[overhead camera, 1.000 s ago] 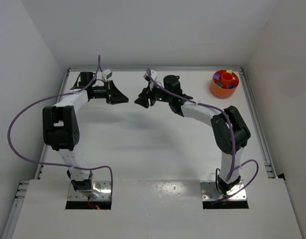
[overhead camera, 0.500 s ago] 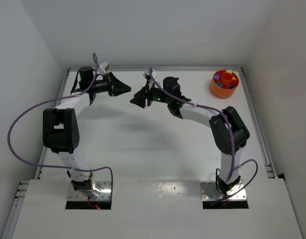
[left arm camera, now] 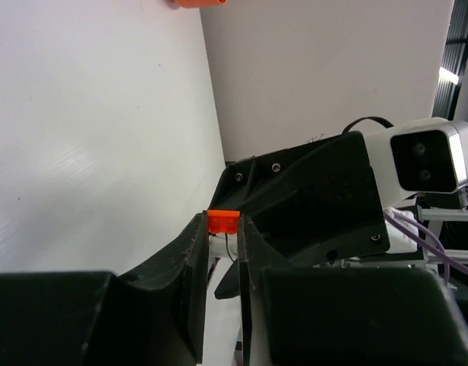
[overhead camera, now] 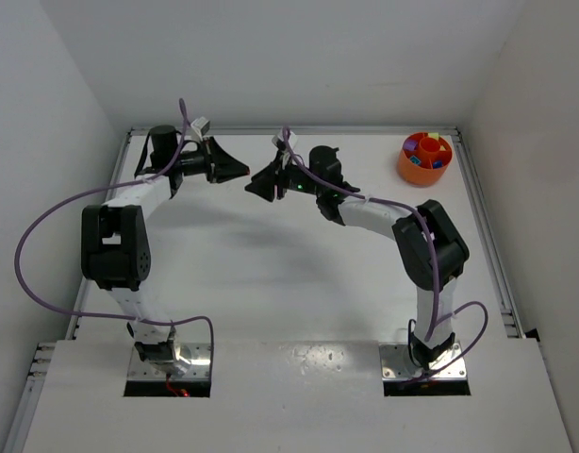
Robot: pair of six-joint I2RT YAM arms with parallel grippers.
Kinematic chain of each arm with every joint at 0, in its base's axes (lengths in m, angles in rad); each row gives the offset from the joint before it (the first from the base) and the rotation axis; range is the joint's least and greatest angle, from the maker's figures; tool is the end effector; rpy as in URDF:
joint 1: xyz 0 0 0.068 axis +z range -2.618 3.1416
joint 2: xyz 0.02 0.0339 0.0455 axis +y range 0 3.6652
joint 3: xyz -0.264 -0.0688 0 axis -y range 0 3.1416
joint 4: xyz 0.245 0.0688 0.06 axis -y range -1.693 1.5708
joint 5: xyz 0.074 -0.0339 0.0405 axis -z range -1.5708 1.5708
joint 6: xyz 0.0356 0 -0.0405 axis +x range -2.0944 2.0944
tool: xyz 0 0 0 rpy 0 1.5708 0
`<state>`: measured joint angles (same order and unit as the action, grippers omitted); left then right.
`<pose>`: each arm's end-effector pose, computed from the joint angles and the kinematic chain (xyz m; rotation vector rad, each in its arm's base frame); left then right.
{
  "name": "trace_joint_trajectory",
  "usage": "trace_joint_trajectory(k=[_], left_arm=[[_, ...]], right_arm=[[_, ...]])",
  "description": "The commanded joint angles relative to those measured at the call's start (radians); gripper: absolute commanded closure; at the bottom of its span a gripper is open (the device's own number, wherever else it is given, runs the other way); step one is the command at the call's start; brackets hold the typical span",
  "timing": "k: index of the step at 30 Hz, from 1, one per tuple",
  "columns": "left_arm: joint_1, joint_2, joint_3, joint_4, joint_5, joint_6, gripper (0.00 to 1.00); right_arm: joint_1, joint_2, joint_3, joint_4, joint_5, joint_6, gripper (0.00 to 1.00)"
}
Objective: Sort the legos into containers by color
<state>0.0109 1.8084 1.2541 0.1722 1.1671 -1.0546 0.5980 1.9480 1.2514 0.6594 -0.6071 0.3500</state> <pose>0.4040 -0.0283 0.2593 -0.2416 2.1287 -1.7789 0.3578 0.2683 0.2439 -0.7061 1.5935 1.1989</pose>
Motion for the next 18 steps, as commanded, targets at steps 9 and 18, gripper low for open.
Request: trace_joint_trajectory(k=[9,18], left_arm=[[-0.011,0.006,0.038,-0.037,0.066,0.067,1.0],[-0.029,0.006,0.038,-0.048,0.066,0.076,1.0]], right_arm=[[-0.001,-0.027,-0.041,0.151,0.035,-0.151,0.62],[0.008,-0.027,-0.032,0.16,0.046,-0.141,0.63]])
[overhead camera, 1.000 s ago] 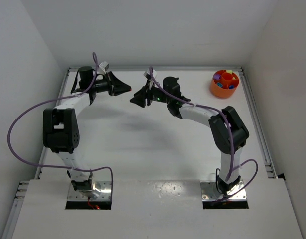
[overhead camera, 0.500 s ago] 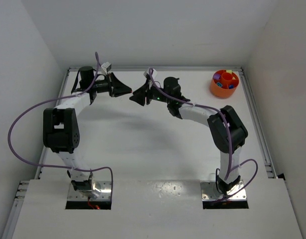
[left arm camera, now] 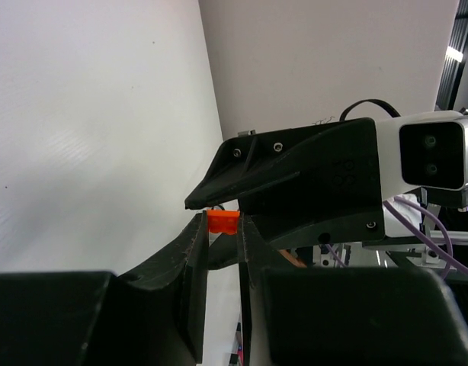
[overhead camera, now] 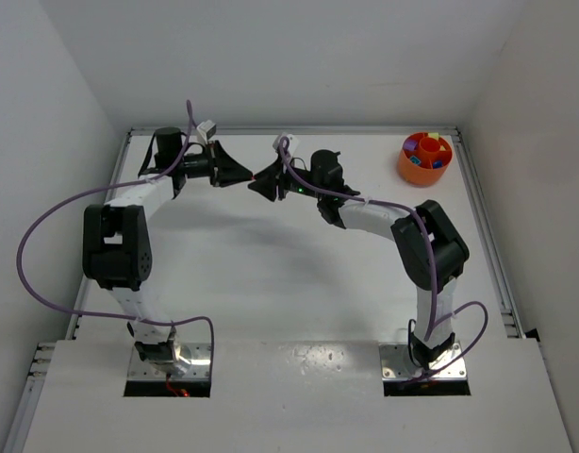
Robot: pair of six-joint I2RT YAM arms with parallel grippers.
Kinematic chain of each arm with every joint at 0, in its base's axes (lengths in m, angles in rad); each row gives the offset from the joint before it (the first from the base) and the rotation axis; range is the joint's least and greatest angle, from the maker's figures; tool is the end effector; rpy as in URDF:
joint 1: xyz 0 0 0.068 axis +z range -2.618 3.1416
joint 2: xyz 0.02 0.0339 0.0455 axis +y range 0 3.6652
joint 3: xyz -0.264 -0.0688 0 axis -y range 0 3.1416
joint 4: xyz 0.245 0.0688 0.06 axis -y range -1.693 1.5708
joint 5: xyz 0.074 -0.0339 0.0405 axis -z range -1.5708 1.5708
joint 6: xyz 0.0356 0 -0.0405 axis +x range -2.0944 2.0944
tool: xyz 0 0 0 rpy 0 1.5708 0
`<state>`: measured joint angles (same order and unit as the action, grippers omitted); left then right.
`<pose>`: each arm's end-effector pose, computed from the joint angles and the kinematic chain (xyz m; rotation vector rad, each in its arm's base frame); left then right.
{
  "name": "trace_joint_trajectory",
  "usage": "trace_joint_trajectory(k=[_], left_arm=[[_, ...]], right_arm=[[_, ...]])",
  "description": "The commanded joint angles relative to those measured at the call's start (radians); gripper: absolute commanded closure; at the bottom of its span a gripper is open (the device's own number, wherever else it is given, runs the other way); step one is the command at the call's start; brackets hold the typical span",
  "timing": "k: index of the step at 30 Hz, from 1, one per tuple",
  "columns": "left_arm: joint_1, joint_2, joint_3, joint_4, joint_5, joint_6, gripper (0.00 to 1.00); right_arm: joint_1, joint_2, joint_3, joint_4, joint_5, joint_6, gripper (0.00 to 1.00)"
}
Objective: Sort the legos into containers by color
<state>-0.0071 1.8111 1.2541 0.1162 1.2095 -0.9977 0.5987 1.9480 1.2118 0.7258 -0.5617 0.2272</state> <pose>0.4006 -0.0361 0.2544 -0.1788 2.1661 -1.8136 0.3554 0.2654 0.2378 -0.7553 1.5099 1.0737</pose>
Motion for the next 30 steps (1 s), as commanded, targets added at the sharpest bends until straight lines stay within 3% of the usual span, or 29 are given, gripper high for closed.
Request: trace_joint_trajectory(k=[1,16,26,30], left_arm=[[-0.011,0.004,0.038,-0.003,0.024,0.019,1.0],[-0.011,0.013,0.038,-0.035,0.015,0.051,1.0],[-0.021,0.022,0.047,-0.067,0.005,0.062,1.0],[-0.021,0.022,0.047,-0.067,-0.004,0.071,0.85]], right_arm=[[0.007,-0.027,0.017,0.093,0.0,-0.019,0.63],[0.007,-0.018,0.035,0.093,0.019,0.0,0.74],[0.007,-0.027,0.035,0.093,0.048,0.0,0.98],[0.007,-0.027,0.026,0.084,0.069,0.009,1.0]])
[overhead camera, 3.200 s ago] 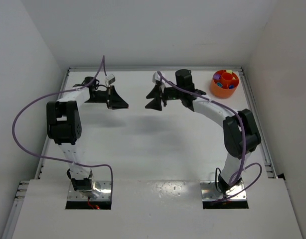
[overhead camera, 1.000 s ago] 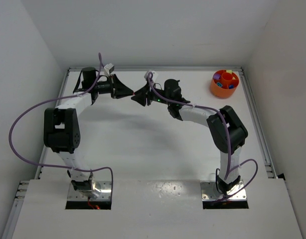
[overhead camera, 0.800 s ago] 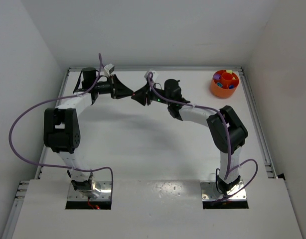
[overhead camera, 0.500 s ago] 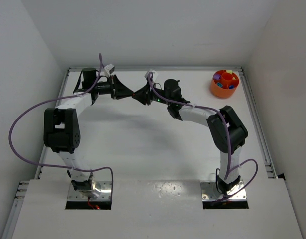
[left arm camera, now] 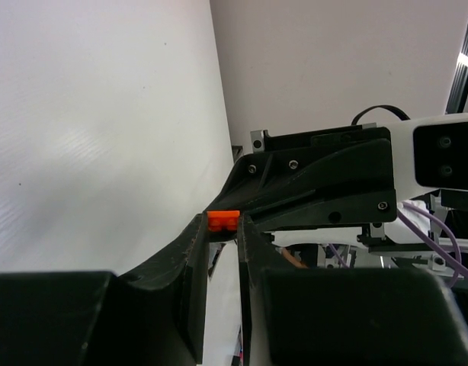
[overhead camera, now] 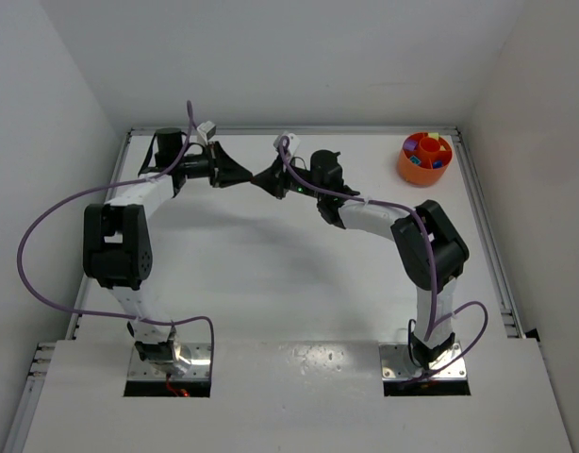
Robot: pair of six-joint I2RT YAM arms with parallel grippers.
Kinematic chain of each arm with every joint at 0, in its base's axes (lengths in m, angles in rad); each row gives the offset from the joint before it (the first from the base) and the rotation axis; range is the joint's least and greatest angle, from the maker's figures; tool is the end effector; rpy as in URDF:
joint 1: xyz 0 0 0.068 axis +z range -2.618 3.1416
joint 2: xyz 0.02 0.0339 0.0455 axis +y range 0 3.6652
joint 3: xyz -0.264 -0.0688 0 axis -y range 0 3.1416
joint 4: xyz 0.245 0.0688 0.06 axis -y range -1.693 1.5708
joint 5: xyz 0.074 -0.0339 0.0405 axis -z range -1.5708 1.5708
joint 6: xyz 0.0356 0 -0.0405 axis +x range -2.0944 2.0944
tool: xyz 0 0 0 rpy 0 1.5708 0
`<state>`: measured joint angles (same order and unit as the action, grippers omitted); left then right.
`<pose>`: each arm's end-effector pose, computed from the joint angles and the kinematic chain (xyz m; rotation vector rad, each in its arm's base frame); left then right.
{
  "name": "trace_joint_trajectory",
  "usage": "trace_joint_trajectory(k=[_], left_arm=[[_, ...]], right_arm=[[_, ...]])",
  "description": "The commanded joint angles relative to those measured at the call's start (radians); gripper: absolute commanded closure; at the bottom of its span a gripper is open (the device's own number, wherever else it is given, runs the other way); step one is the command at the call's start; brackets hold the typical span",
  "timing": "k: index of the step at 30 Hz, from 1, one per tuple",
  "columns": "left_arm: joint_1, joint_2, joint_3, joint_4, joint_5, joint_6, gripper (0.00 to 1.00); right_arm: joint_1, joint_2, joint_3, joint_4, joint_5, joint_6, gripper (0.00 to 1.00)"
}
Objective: Sort the legos into containers by color
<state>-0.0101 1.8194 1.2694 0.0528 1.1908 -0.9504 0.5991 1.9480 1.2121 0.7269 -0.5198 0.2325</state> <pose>0.4015 -0.0371 0.2509 -0.1911 2.1921 -1.7872 0.3567 0.2650 0.2380 -0.7176 1.5204 1.0463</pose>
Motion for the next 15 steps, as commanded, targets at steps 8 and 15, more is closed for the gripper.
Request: trace_joint_trajectory(k=[8,15], left_arm=[[-0.018,0.014,0.031,-0.004,0.015,0.024,0.47],[0.024,-0.017,0.042,-0.086,-0.034,0.105,0.0]], right_arm=[[-0.002,-0.046,0.017,0.072,0.037,0.004,1.0],[-0.021,-0.122,-0.061,0.02,0.062,-0.056,1.0]])
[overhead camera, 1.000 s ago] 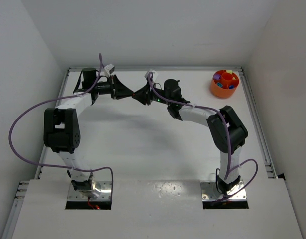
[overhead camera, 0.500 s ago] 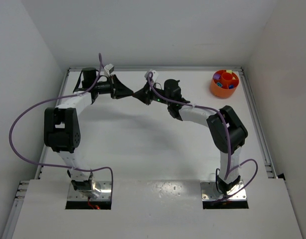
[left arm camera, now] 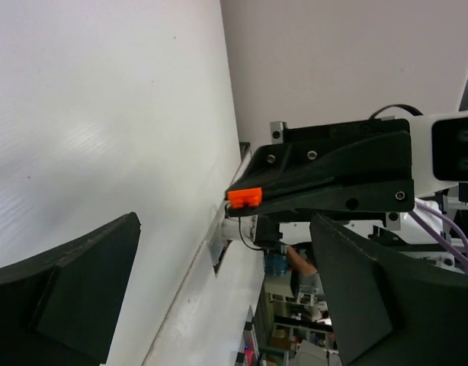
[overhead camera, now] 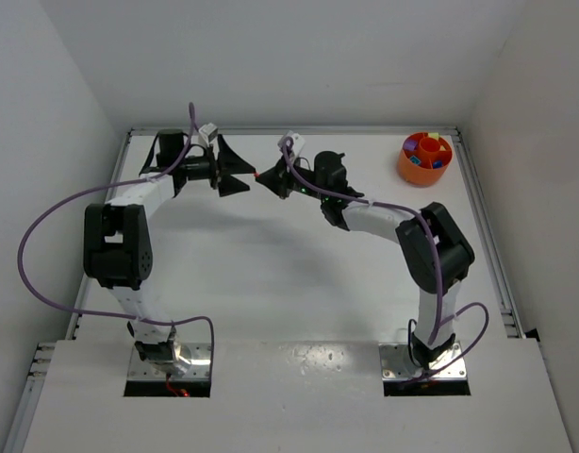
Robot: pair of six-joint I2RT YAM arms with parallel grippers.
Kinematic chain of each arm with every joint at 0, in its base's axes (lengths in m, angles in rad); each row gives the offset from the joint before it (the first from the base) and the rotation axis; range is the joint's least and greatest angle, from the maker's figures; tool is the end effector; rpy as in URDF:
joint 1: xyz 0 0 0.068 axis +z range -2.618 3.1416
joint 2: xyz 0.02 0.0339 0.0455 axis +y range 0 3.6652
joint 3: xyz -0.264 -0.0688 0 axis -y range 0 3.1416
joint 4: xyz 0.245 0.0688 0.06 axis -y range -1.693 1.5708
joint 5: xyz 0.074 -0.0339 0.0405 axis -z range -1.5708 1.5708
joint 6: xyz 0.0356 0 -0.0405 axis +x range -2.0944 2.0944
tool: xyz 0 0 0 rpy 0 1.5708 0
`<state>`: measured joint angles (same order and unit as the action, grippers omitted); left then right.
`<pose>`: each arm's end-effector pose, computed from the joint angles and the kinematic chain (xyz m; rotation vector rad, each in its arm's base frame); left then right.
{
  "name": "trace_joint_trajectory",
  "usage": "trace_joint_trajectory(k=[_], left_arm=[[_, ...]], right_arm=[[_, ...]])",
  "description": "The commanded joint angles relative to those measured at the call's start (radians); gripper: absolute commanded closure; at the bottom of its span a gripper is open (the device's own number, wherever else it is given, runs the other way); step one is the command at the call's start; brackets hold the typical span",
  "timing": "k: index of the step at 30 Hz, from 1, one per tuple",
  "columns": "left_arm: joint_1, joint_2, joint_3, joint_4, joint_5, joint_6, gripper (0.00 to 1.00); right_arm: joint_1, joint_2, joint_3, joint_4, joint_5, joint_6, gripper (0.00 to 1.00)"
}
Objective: Sort the legos into containers by color
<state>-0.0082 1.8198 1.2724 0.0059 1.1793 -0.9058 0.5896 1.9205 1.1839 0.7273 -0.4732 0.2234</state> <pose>0.4003 -0.0362 0.2479 -0.1930 2.2095 -1.7631 0.3550 0.2570 0.2404 -0.6780 1.5281 0.9971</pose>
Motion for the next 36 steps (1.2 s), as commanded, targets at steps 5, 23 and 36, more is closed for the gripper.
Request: trace_joint_trajectory(k=[5,23,36], left_arm=[[0.048,-0.042,0.126,-0.271,-0.151,0.258,0.0],[0.007,0.024,0.404,-0.552,-0.474,0.62,0.0],[-0.012,0.065,0.464,-0.581,-0.523,0.653,0.0]], right_arm=[[-0.076,-0.216,-0.124,-0.109,0.051,-0.104,1.0],[-0.588,-0.124,0.425,-1.181,0.143,-0.274,1.0],[-0.806,0.139,0.787,-1.332,0.232,-0.073,1.0]])
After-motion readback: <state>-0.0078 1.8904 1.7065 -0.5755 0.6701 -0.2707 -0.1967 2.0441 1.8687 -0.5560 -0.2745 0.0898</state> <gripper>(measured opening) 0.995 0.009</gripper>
